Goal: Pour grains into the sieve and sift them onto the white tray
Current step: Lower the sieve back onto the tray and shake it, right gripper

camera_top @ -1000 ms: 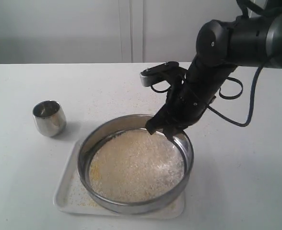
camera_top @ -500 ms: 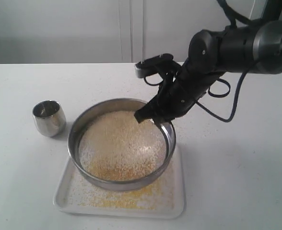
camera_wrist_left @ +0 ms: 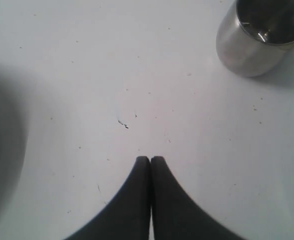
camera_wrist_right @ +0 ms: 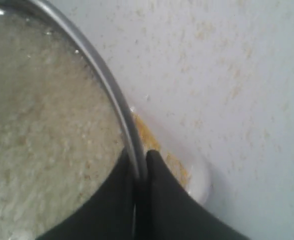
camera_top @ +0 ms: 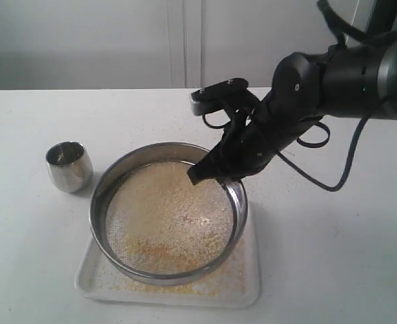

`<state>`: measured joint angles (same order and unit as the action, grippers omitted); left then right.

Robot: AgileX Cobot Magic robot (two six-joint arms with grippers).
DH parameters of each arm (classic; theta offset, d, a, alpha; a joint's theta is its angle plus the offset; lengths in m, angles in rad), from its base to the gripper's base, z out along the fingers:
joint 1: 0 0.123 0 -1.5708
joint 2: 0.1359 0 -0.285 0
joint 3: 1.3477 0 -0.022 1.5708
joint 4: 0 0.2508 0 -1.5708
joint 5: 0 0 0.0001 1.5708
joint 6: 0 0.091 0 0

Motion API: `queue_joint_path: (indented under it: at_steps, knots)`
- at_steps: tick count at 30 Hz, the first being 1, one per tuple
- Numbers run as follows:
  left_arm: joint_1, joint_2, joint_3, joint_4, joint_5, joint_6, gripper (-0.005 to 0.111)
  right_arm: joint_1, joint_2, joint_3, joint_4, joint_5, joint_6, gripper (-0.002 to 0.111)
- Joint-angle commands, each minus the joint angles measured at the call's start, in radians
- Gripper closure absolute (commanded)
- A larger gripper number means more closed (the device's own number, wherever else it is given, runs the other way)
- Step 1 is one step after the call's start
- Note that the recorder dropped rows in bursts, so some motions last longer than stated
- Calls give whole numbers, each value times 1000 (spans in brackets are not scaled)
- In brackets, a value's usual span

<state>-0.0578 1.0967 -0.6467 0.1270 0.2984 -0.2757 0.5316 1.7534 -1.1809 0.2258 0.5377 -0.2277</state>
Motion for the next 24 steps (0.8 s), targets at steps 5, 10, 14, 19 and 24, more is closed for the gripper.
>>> queue_joint_path:
  at_steps: [5,10,14,19,24]
  knots:
    - [3,-8,8,0,6,-4,107,5,-26,16,26,27,34,108]
    - [3,-8,8,0,6,-4,107,3,-33,74,24,-248,34,108]
    - [3,-8,8,0,8,-4,107,-44,63,-93,24,-14,56,108]
    - [3,-8,8,0,8,-4,107,14,-40,104,24,-33,21,108]
    - [3,-8,8,0,8,-4,107,-27,56,-21,24,-161,11,108]
